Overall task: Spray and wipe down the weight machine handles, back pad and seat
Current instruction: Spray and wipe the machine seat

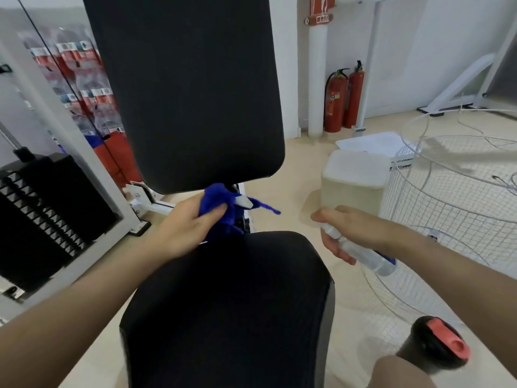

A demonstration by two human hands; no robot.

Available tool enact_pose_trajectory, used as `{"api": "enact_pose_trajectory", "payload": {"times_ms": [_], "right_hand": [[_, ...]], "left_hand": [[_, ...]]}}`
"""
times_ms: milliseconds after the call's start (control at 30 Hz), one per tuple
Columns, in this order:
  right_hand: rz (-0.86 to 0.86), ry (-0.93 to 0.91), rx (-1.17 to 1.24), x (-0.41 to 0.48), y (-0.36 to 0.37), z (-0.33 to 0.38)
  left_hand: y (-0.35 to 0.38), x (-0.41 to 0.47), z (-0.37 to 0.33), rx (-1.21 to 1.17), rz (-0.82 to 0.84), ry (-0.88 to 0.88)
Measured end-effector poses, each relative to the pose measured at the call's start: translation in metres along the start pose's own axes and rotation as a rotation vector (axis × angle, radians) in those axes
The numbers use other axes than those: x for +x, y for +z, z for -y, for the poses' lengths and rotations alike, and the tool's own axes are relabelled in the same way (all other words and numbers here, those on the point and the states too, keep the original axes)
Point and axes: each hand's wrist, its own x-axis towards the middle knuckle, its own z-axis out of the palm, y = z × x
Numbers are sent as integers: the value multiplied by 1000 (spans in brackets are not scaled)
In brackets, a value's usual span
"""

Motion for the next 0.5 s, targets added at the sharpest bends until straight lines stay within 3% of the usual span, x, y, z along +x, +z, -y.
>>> {"api": "enact_pose_trajectory", "payload": {"times_ms": [133, 233, 367, 433, 500], "right_hand": [[40, -11, -53, -4, -4, 2], [2, -44, -27, -5, -3, 1], [18, -39, 50, -7, -10, 1], [2, -42, 106, -9, -13, 0], [-39, -37, 164, -10, -13, -2]], "left_hand": [[-10, -2, -10, -456, 98, -282], [-12, -9, -21, -619, 246, -343], [5, -27, -48, -385, 554, -195], [24, -33, -61, -55, 784, 5], [45, -31, -64, 355, 856, 240]]}}
